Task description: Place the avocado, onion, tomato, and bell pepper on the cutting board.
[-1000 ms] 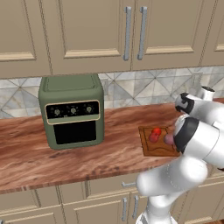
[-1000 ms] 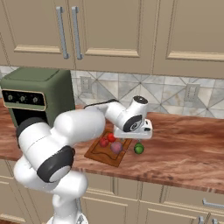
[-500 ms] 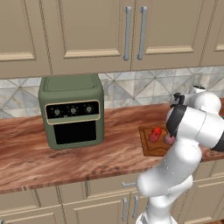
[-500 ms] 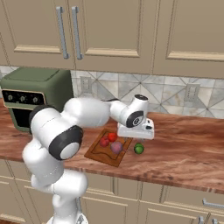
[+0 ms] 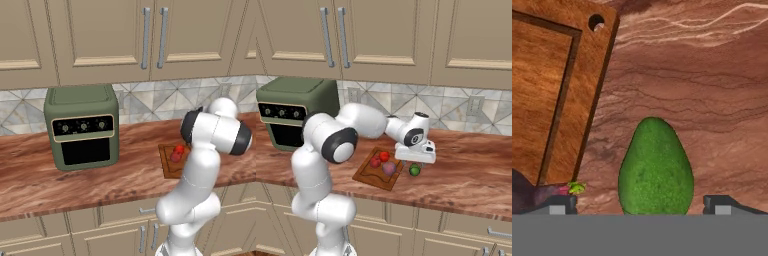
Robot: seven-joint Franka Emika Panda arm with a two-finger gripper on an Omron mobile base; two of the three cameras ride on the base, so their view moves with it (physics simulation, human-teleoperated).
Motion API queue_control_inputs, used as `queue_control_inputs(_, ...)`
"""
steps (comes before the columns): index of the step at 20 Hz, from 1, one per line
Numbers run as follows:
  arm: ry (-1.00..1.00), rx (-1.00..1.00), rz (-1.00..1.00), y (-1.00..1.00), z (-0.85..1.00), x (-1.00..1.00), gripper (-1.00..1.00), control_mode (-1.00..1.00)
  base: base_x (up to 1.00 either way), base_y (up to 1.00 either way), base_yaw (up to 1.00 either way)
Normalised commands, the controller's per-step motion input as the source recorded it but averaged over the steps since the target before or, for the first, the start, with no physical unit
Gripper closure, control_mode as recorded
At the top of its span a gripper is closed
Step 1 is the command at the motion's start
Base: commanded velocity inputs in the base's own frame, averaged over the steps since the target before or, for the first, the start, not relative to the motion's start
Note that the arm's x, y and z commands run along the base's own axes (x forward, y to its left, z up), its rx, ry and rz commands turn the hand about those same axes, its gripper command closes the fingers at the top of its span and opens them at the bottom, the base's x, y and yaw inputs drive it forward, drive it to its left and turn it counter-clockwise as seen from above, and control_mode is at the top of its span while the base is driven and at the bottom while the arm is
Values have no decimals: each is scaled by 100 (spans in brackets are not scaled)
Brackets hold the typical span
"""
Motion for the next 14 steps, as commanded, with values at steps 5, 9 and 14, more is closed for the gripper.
queue_control_inputs(5,5,-1,0,-1,-29,17,-100,-100,0,0,0)
queue_control_inputs(9,5,0,0,-3,-36,3,-100,-100,0,0,0)
queue_control_inputs(14,5,0,0,0,-28,0,100,-100,0,0,0)
